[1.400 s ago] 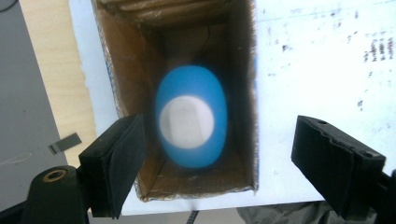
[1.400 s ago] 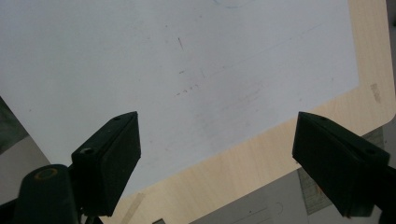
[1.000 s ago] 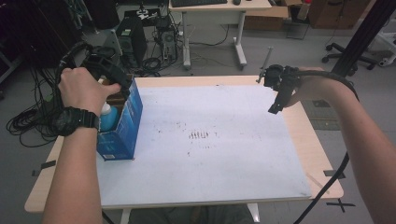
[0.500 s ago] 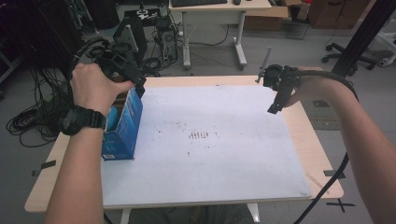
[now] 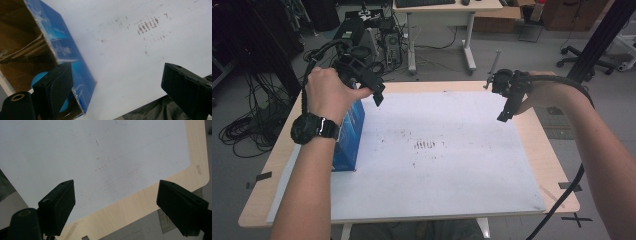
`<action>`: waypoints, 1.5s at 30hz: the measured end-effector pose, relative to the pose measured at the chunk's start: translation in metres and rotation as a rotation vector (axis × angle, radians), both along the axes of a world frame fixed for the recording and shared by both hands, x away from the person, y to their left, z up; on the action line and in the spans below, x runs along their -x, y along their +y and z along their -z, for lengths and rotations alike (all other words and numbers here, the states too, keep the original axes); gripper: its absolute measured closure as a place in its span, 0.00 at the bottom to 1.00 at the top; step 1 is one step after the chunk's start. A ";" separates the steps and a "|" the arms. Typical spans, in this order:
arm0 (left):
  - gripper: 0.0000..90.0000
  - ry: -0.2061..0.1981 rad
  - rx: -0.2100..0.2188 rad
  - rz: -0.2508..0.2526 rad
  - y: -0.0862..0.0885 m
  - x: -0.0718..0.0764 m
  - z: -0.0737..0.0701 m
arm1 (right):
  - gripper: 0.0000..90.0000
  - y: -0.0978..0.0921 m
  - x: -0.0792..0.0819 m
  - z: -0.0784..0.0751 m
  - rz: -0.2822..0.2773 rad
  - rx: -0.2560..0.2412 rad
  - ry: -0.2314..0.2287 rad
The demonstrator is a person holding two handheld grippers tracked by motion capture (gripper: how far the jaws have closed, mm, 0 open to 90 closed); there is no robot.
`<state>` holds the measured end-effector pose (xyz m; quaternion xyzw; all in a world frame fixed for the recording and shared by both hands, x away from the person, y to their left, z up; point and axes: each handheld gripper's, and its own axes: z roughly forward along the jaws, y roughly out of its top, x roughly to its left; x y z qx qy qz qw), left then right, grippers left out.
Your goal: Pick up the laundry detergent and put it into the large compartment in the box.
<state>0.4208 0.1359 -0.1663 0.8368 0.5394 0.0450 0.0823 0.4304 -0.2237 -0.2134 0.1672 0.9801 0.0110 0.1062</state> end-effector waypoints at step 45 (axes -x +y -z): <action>0.10 0.063 -0.074 0.190 -0.090 -0.009 0.058 | 0.17 0.000 0.006 -0.003 0.011 0.006 0.001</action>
